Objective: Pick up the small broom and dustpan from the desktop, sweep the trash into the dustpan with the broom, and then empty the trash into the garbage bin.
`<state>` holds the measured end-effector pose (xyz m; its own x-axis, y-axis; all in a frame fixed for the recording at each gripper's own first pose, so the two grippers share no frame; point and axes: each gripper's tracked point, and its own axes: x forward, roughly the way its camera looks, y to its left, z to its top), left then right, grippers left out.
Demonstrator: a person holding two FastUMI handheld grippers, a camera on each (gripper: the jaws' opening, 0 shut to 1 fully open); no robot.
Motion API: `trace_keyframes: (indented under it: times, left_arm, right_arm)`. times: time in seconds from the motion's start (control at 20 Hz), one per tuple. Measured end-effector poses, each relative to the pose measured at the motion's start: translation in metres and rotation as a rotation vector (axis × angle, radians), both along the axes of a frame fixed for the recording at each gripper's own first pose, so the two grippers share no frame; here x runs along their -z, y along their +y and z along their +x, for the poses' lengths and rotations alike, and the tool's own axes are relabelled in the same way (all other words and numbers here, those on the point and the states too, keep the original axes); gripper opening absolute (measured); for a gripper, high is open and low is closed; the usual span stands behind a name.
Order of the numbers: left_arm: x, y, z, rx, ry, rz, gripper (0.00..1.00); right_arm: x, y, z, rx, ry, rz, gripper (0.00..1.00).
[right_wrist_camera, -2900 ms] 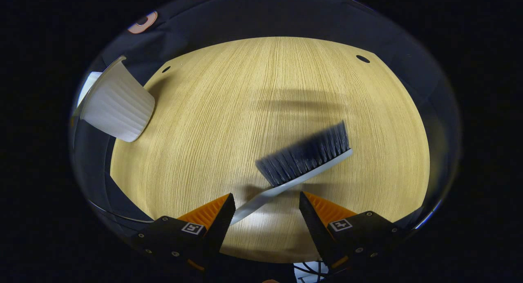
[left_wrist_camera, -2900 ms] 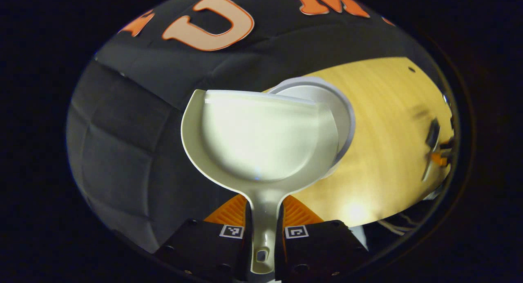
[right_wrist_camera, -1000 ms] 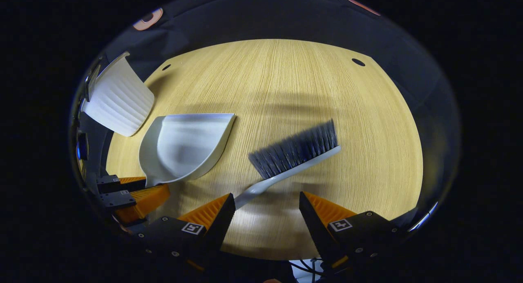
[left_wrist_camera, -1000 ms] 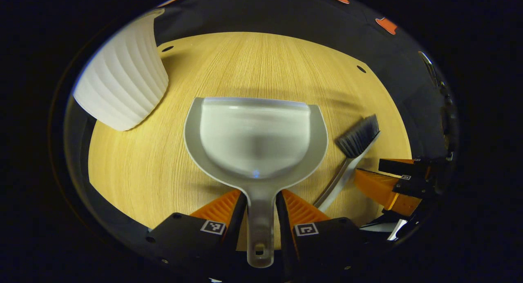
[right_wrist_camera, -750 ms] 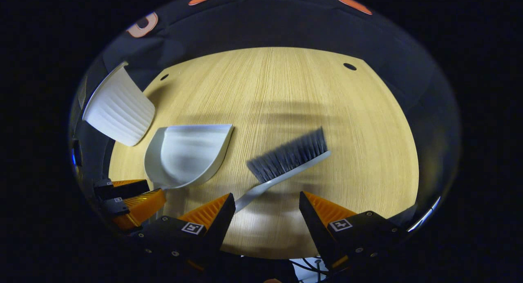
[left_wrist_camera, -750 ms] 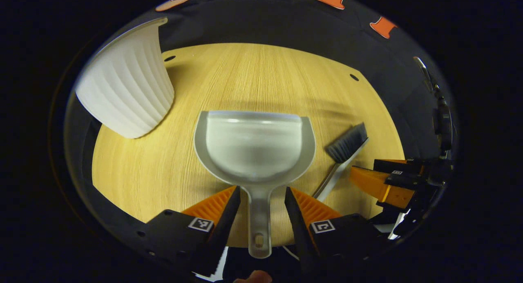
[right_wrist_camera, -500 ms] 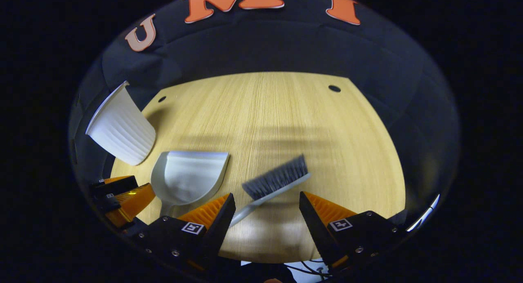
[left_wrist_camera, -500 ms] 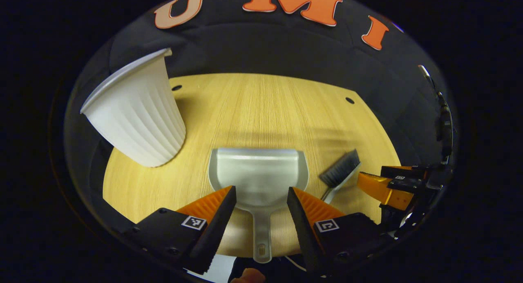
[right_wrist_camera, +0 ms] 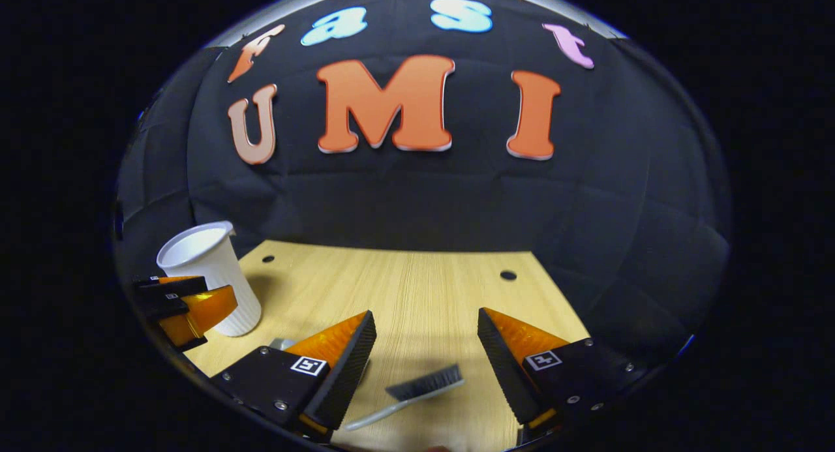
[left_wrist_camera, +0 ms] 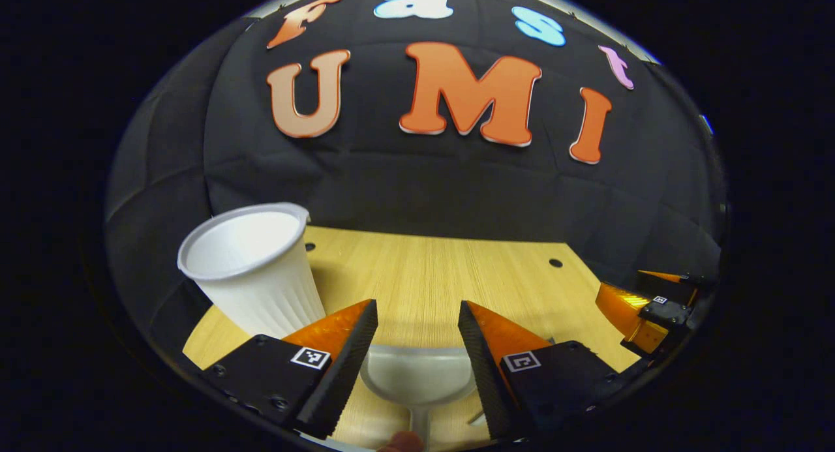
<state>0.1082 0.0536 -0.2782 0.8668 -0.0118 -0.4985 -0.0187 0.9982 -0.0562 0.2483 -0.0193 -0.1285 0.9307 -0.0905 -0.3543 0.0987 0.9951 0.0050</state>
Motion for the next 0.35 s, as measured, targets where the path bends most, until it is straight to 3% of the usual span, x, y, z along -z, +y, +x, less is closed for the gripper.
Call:
trace_keyframes:
  times: [0.15,0.35]
  left_arm:
    - [0.004,-0.009,0.006,-0.001,-0.178,0.014,0.81]
    - [-0.008,-0.007,0.01,0.014,-0.36,0.06,0.78]
  right_arm:
    - [-0.052,0.002,0.004,-0.006,-0.18,0.014,0.94]
    - [-0.072,-0.001,0.0,0.011,-0.329,0.005,0.94]
